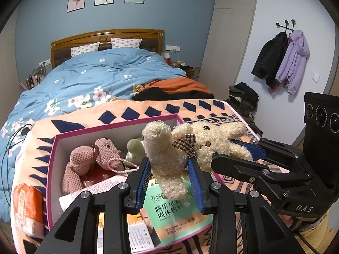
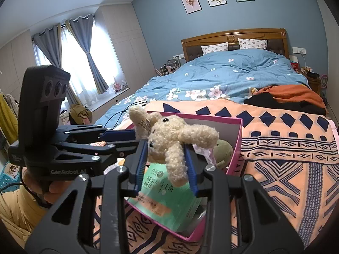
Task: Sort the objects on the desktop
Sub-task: 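Lower the teddy bear into the pink box with both grippers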
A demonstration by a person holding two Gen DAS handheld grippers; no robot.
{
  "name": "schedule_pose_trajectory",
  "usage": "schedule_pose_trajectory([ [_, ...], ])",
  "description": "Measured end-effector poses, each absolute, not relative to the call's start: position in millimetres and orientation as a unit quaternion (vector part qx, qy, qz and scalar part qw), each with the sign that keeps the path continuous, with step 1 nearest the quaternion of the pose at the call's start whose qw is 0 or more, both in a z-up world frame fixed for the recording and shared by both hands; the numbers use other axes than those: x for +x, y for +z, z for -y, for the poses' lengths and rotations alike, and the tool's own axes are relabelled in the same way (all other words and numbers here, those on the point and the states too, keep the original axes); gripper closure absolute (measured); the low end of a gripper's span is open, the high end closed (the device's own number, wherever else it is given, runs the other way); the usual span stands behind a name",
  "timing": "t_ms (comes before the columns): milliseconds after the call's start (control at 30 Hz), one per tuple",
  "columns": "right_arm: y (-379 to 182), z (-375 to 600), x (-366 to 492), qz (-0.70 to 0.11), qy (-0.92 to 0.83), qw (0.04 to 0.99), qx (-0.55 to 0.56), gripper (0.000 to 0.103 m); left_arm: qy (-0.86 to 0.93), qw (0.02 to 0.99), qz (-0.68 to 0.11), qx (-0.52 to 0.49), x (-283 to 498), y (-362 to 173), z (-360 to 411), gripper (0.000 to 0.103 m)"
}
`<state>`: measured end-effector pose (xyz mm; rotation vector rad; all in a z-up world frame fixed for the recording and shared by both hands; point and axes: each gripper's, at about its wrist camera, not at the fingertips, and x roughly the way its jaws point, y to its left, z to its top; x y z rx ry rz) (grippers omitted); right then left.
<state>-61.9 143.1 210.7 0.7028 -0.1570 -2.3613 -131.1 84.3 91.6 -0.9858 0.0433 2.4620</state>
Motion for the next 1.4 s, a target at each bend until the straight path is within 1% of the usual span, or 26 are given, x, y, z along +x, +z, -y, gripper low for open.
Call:
schedule_pose_trajectory([
  [933,203.3,-144.4,-88.0,0.061,-0.901,0.327,0.277,0.065,0.899,0.237,-0.016,-0.367,-156.6,82.9,-93.8,0.067],
  [1000,200.4,-145.1,-92.4,0.064,-0.901,0.324,0.281,0.068,0.899,0.234,-0.017,-0.370,-160.0,80.5,-94.5,0.067],
  [1033,198.8,-145.8,-94.2,0.064,-0.901,0.323,0.282,0.073,0.899,0.232,-0.015,-0.372,-162.0,79.1,-93.9,0.067],
  [1167,192.3,-149.1,-102.7,0.077,-0.896,0.325,0.291,0.073,0.894,0.236,-0.001,-0.382,-168.7,73.3,-91.3,0.067],
  [1400,180.3,-155.3,-108.6,0.087,-0.893,0.323,0.299,0.075,0.890,0.239,0.000,-0.388,-172.5,64.7,-91.6,0.067],
])
